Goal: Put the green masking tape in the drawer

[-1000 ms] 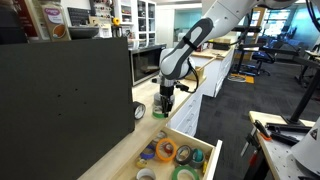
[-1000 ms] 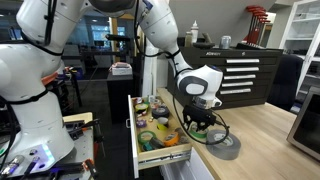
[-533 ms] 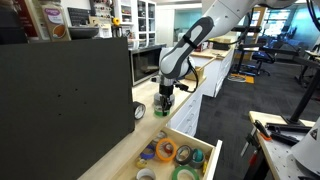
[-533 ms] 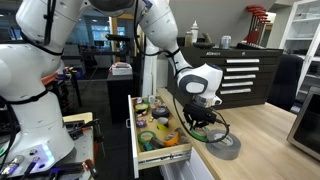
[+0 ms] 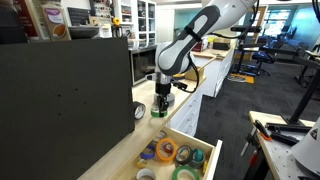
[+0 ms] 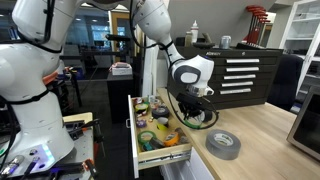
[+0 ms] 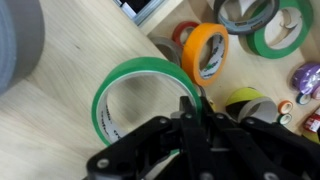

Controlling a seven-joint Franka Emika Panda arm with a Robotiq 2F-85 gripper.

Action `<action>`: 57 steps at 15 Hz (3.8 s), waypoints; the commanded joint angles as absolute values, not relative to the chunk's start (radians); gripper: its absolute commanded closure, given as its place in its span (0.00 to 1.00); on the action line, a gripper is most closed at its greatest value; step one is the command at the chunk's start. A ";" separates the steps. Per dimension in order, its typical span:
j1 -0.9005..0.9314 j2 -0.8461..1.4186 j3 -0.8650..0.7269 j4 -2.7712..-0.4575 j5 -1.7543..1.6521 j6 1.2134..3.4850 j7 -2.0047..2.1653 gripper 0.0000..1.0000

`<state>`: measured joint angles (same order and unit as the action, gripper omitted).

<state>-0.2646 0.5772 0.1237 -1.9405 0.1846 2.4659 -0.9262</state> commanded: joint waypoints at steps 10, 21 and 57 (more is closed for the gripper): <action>-0.069 0.120 0.100 -2.260 0.107 2.378 -0.583 0.95; -0.045 -0.081 0.049 -2.620 0.190 2.439 -0.488 0.95; -0.239 0.540 0.249 -2.402 0.242 2.685 -0.651 0.27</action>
<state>-0.2287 0.5541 0.2287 -2.4158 0.2678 2.7000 -0.6596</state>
